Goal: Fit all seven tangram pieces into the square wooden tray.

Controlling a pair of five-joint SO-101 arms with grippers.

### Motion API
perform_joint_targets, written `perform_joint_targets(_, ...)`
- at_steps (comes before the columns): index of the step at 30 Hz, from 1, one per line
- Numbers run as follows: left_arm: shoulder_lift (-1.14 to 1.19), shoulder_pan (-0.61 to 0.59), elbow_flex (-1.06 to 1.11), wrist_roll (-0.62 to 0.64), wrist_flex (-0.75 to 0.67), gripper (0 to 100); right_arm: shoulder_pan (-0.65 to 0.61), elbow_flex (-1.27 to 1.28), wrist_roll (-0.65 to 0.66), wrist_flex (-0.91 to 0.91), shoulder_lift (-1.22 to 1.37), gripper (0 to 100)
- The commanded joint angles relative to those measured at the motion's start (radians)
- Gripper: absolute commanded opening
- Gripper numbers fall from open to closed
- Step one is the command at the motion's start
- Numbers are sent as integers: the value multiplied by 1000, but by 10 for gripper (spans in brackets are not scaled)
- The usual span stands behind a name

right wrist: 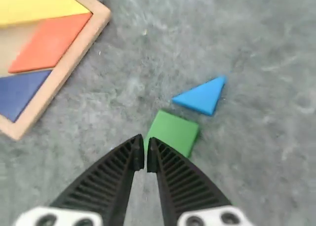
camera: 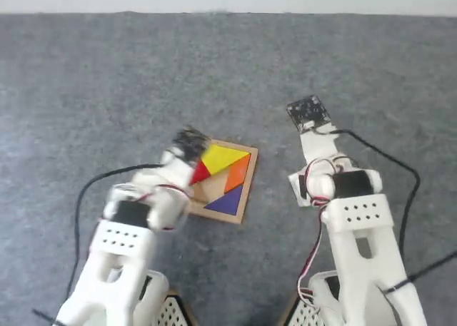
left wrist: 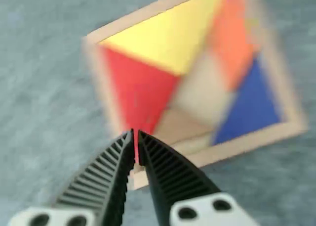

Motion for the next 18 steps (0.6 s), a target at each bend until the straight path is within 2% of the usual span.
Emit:
perform_joint_targets(1,-17,120,-39,26,3,12,7,26,-9,-119,42,9)
perform_joint_targets(5,68,123,-48,80,-69,12,7,28,-11,-151,67,9)
perform_joint_targets(10,414,123,-177,89,-158,12,8,29,-9,-151,67,9)
perform_joint_targets(13,586,121,-314,84,-106,12,12,29,-6,-151,67,9)
perform_joint_targets(18,723,61,-444,80,-2,12,13,31,-6,-151,67,9)
